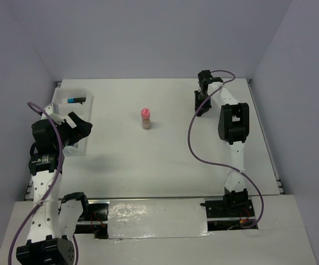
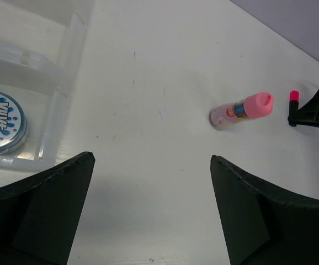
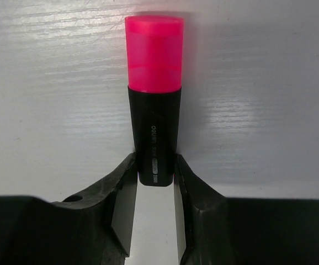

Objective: Sort the stationery into containers
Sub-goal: Pick up the pen from the center of the board.

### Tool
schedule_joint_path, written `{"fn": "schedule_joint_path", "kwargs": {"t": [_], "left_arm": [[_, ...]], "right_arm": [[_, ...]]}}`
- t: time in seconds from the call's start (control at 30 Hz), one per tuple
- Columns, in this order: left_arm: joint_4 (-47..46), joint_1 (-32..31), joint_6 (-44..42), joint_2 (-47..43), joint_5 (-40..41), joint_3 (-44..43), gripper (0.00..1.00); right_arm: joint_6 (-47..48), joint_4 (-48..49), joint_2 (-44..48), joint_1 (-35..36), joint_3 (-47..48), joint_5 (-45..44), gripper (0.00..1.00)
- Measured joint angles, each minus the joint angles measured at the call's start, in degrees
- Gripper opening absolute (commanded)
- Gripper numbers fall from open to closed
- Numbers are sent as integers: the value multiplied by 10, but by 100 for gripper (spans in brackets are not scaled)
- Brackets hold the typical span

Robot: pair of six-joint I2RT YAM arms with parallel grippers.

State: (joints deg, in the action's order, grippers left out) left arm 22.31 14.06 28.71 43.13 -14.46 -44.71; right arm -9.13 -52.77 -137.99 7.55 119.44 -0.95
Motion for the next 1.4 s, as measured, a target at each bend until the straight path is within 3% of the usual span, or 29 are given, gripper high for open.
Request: {"fn": "schedule_joint_path", "kwargs": {"t": [0.17,0.37,0.6,0.73,0.83,1.13,1.2,1.33,1.37,1.4], "left_arm": [[-10,-1,3,13,-45,0,99],[-50,-25,83,39,-181,-28,100],[-133,-139,172,55,-208,-188,99],[-172,-211,209,79,-206,-219,99],[-174,-267,222,104,-192,-229,98],[-148,-384,224,136,-127,-234,89],[-141,-400,221,143,-112,-243,79],[-128,-411,209,151,-90,-247,51],[-124,-411,208,151,-84,-247,35],[-120,-411,208,152,-80,-247,12]], "right_arm": [[6,60,66,10,-109,3,11],[9,115,226,73,-245,-2,11],[-20,192,504,240,-333,-22,12],[-50,215,614,362,-378,-25,12],[-67,217,643,432,-378,-44,13],[-94,206,649,538,-352,-95,13],[-95,205,643,551,-337,-105,13],[-95,203,634,566,-316,-118,14],[-95,201,630,568,-311,-122,14],[-95,200,627,569,-307,-125,16]]}}
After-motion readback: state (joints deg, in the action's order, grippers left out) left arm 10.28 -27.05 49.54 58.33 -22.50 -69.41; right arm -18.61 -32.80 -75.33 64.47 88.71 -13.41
